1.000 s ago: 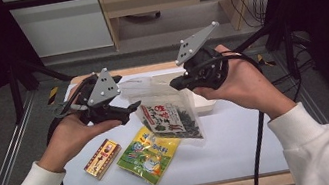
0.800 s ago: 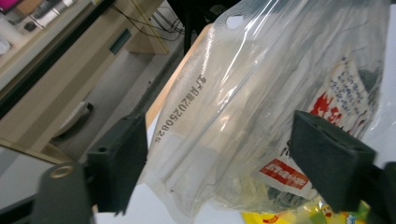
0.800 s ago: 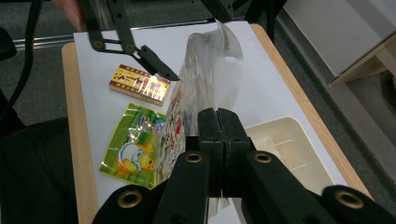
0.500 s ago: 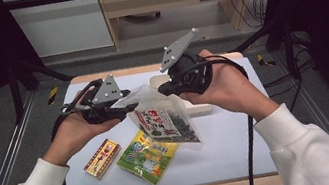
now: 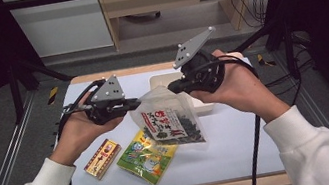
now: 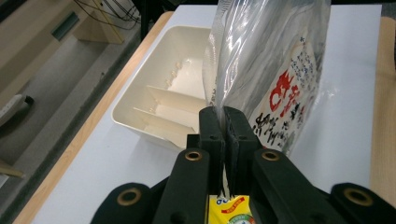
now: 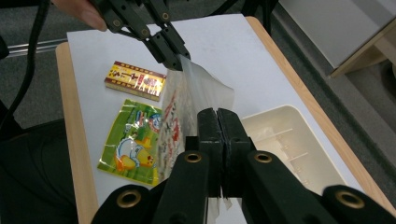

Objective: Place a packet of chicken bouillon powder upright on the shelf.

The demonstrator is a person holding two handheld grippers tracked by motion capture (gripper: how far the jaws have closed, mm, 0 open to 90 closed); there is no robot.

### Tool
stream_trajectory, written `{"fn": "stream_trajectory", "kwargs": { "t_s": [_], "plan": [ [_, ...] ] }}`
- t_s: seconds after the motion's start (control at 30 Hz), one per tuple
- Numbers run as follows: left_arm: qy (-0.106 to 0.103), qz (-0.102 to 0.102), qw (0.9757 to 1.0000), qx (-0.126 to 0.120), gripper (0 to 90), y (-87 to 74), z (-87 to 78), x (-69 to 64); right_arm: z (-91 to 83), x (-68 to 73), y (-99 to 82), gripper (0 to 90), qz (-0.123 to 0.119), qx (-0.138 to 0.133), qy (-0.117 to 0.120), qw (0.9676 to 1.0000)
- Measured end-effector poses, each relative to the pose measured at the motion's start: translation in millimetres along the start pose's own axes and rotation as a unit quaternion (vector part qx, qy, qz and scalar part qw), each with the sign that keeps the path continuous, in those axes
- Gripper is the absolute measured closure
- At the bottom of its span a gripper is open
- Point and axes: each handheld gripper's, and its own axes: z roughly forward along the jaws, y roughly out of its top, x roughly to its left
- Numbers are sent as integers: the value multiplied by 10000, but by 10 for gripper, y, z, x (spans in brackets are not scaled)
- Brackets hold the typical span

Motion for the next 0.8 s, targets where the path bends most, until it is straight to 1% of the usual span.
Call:
{"fn": "stream_trajectory", "kwargs": {
  "t_s": [0.07, 0.13, 0.27, 0.37, 0.47, 0.53, 0.63, 0.73, 0.8],
  "plan": [
    [-62, 49, 9999, 68, 869, -4, 22, -19, 21, 0, -35, 897, -1, 53, 17, 10000],
    [-49, 89, 9999, 57, 870, -1, 19, -25, 26, -1, -70, 897, 42, 19, 35, 10000],
    [-69, 157, 9998, 128, 873, 14, 12, -32, 22, -8, -106, 895, 38, -41, 146, 9999],
    [-76, 214, 9996, 176, 873, 18, 19, -38, 34, -23, -126, 890, 54, -22, 238, 9997],
    [-81, 221, 9996, 172, 873, 36, 34, -56, 37, -32, -143, 870, 105, 11, 313, 9995],
    [-64, 287, 9993, 227, 874, 63, 40, -74, 57, -25, -144, 799, 121, 128, 328, 9993],
    [-65, 343, 9991, 246, 874, 88, 49, -94, 98, -9, -134, 781, 37, 260, 233, 9994],
    [-99, 352, 9991, 213, 873, 110, 66, -98, 174, -4, -110, 759, 4, 334, 250, 9991],
    [-109, 370, 9990, 217, 873, 130, 77, -105, 258, 3, -75, 745, -71, 451, 277, 9986]
  ]
}}
